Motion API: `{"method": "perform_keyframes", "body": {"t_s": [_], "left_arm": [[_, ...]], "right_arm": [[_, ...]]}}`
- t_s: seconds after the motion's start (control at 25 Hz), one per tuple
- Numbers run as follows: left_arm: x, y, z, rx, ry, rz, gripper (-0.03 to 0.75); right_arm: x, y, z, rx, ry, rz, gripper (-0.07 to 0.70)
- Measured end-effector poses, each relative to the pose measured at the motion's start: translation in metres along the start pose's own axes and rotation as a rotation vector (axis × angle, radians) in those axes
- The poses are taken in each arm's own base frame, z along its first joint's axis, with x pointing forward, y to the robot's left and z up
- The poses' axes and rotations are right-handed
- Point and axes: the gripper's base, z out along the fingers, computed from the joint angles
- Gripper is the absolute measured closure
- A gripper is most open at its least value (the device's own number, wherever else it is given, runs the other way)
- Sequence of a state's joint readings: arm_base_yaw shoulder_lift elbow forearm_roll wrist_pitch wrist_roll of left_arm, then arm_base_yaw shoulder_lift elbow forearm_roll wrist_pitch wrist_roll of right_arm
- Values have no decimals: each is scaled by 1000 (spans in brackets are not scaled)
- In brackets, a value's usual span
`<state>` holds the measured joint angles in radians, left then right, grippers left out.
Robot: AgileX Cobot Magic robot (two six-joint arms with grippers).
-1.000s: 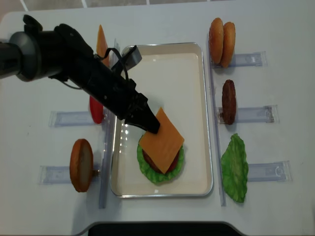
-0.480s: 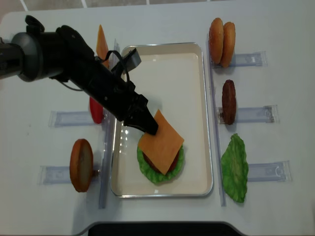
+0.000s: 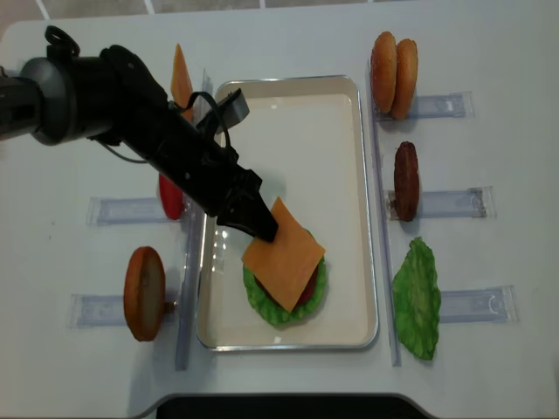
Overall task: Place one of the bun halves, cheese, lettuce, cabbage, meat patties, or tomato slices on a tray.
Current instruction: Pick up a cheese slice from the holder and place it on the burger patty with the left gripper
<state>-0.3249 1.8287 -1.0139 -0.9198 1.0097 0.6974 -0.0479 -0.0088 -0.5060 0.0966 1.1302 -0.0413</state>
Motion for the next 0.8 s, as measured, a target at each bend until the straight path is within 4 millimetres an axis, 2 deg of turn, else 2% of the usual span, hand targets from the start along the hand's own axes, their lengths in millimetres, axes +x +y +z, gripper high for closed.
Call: {"method": "perform_keyframes", "body": {"t_s": [0.4, 0.8], "left_arm": [[0, 1, 0, -9, 0, -1, 680], [0, 5, -1, -61, 13, -35, 629]], "right_arm": [[0, 0, 0, 0, 0, 0, 166], [0, 0, 0, 0, 0, 0, 166]]}}
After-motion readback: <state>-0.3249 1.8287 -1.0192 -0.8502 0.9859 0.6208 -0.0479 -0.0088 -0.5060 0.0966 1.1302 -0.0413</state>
